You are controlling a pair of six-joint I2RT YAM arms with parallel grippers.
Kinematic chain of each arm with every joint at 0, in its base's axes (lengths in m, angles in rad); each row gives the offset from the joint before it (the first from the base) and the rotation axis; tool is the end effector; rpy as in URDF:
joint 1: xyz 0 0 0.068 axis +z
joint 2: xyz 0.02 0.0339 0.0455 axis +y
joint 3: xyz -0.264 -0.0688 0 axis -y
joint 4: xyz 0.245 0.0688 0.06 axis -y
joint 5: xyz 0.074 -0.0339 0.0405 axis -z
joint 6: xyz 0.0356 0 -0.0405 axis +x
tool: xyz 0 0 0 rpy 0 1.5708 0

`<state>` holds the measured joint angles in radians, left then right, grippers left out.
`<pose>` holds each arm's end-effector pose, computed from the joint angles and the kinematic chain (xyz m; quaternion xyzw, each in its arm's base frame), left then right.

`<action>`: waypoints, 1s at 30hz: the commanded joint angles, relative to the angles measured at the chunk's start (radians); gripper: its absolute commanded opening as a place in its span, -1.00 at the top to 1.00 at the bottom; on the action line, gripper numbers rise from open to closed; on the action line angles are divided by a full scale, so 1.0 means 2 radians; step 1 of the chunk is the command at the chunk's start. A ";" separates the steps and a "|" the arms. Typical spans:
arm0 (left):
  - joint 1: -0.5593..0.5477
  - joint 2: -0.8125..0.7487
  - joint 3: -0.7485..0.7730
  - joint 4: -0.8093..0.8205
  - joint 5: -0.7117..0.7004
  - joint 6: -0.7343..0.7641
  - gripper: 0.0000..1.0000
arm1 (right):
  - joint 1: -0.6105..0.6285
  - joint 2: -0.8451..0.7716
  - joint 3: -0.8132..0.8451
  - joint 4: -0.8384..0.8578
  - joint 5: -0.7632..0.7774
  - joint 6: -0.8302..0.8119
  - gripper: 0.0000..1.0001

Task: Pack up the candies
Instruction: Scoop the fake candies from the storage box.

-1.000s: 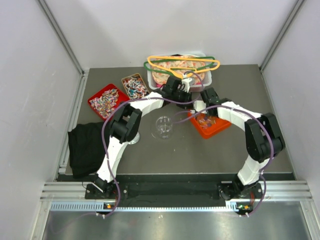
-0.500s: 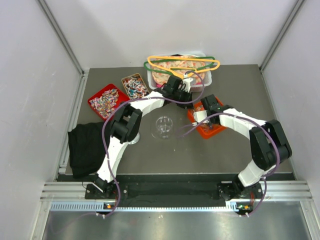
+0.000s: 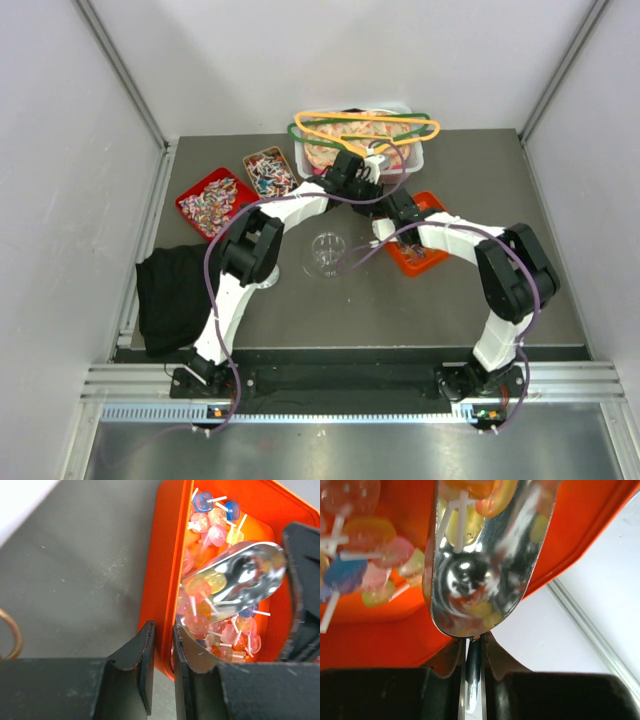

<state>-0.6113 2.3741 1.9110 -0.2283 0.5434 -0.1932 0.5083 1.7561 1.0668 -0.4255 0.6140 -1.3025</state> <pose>0.4287 -0.3230 0.1744 0.2927 0.8290 -0.3840 0.2823 0.3081 0.1482 0.1709 -0.6883 0.6270 -0.3548 0.0848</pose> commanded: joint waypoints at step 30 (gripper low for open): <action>0.000 -0.016 0.029 0.009 0.013 -0.020 0.88 | -0.012 -0.037 -0.051 -0.007 -0.200 0.239 1.00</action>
<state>-0.5972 2.3741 1.9167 -0.2420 0.5388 -0.1936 0.5060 1.7206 1.0065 -0.3893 0.3584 -0.8814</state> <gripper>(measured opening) 0.223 0.080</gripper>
